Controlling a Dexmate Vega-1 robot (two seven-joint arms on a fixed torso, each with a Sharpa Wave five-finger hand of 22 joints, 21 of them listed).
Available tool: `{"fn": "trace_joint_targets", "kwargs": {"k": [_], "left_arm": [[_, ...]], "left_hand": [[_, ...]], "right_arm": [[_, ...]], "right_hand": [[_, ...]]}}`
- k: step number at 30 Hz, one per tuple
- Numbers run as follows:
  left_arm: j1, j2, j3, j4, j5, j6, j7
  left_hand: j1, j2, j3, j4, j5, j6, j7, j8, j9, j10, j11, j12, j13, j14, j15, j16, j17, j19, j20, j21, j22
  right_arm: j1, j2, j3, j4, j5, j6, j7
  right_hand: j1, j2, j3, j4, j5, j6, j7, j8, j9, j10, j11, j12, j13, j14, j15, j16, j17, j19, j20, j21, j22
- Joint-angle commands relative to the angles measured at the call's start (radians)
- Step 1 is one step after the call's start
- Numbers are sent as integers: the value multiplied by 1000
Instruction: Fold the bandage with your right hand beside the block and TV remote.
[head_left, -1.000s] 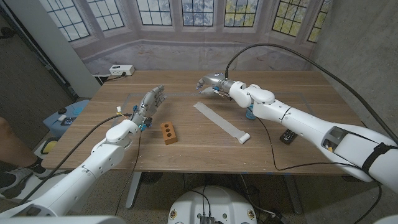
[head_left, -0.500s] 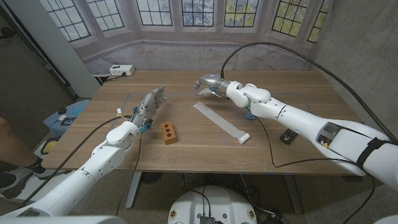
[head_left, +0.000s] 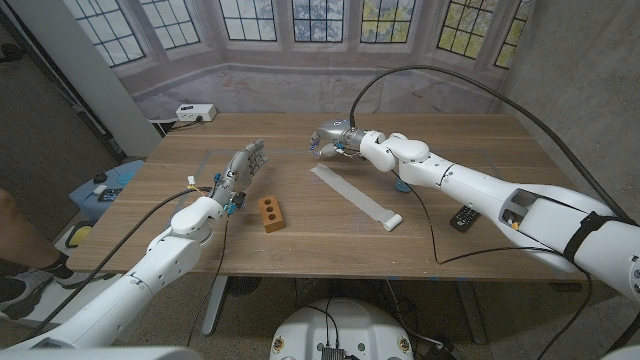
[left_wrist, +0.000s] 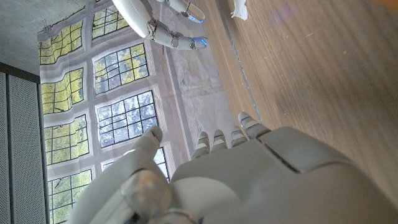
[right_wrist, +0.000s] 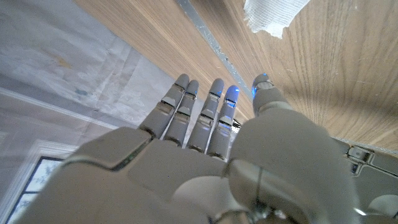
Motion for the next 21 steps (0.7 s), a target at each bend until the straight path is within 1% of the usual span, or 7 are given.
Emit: {"fn": "trace_joint_targets", "kwargs": {"k": [1, 14, 21], "left_arm": [[-2, 1, 0, 3, -5, 3, -7], [-3, -5, 1, 15, -9, -1, -11], [-3, -9, 2, 22, -10, -7, -14]], "left_hand": [[-3, 5, 5, -2, -2, 1, 1, 2, 3, 6, 0, 5, 3, 0, 0, 2, 3, 6, 7, 5, 5], [-3, 4, 6, -3, -2, 3, 1, 2, 3, 7, 1, 4, 3, 0, 0, 1, 3, 7, 7, 5, 5], [-4, 4, 6, -3, -2, 3, 0, 1, 3, 7, -1, 4, 3, 0, 1, 1, 3, 7, 7, 5, 5]], "right_arm": [[45, 43, -42, 104, 7, 30, -1], [70, 71, -78, 168, 20, 42, 10], [74, 71, -89, 171, 25, 37, 17]], "right_hand": [[12, -2, -3, -1, -4, 11, 0, 5, 5, 10, -2, 7, 3, 10, -165, 6, 3, 9, -62, -2, 4], [20, -3, -5, -2, -3, 20, -1, 3, 5, 16, -3, 5, 3, 12, -169, 7, 5, 9, -66, -2, 4], [23, -1, -6, 0, -3, 24, -3, 2, 6, 20, -3, 3, 3, 13, -169, 8, 7, 10, -68, -3, 4]]}}
